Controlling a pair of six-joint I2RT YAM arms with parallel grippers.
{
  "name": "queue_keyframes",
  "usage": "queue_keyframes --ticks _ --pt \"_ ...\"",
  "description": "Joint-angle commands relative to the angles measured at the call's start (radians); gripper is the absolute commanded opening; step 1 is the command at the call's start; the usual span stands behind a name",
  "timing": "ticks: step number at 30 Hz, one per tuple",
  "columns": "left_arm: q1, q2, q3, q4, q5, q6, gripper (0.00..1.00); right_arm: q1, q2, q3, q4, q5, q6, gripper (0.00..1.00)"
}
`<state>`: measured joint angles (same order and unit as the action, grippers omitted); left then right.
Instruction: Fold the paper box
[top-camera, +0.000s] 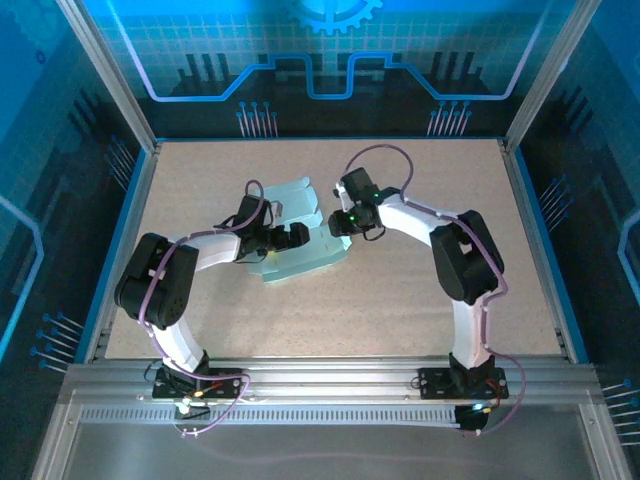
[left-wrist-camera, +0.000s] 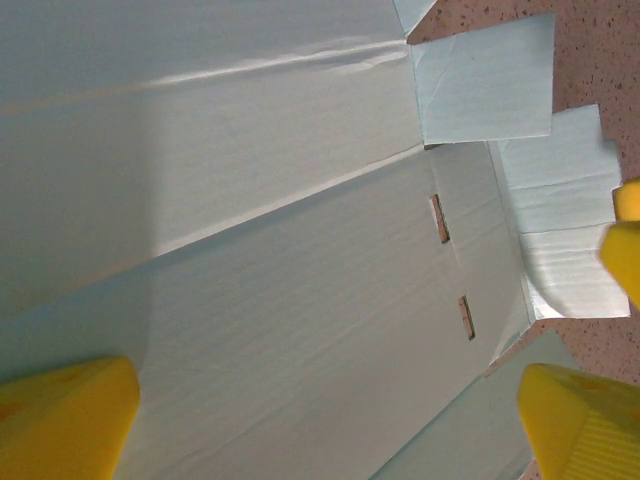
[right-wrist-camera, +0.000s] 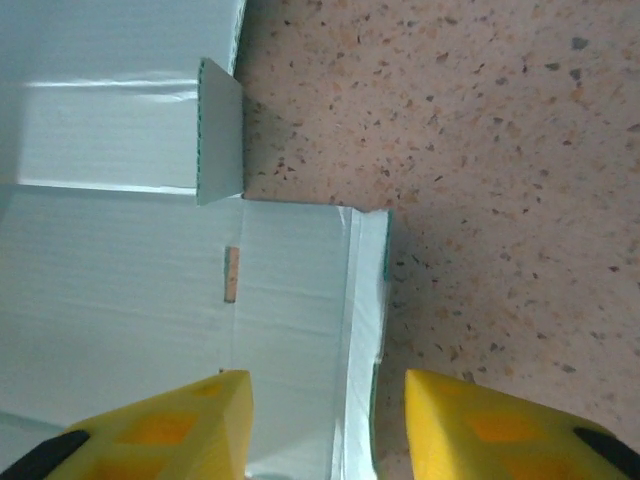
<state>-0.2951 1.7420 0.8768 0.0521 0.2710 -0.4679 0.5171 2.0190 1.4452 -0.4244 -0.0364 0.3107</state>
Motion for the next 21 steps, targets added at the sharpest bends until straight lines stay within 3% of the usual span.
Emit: queue_keyframes --ticks 1,4,6,9,14,21 --pt "-0.024 0.018 -0.016 -0.113 0.046 0.002 0.99 0.005 0.042 0.048 -0.054 0.02 0.015 0.38" --pt "-0.032 -0.004 -0.015 -0.117 0.05 -0.004 0.99 0.006 0.056 0.053 -0.049 0.03 0.042 0.24" --pt "-0.038 -0.03 -0.009 -0.127 0.061 -0.006 0.99 0.003 0.043 0.031 -0.029 0.052 0.074 0.09" --pt "-0.051 -0.082 -0.003 -0.148 0.053 -0.011 0.99 0.0 0.005 -0.016 0.004 0.075 0.102 0.0" --pt "-0.062 -0.158 0.013 -0.19 0.036 -0.01 0.99 -0.013 -0.083 -0.12 0.065 0.09 0.123 0.0" --pt "-0.061 -0.226 0.013 -0.227 -0.008 0.011 0.99 -0.054 -0.184 -0.243 0.05 0.068 0.023 0.0"
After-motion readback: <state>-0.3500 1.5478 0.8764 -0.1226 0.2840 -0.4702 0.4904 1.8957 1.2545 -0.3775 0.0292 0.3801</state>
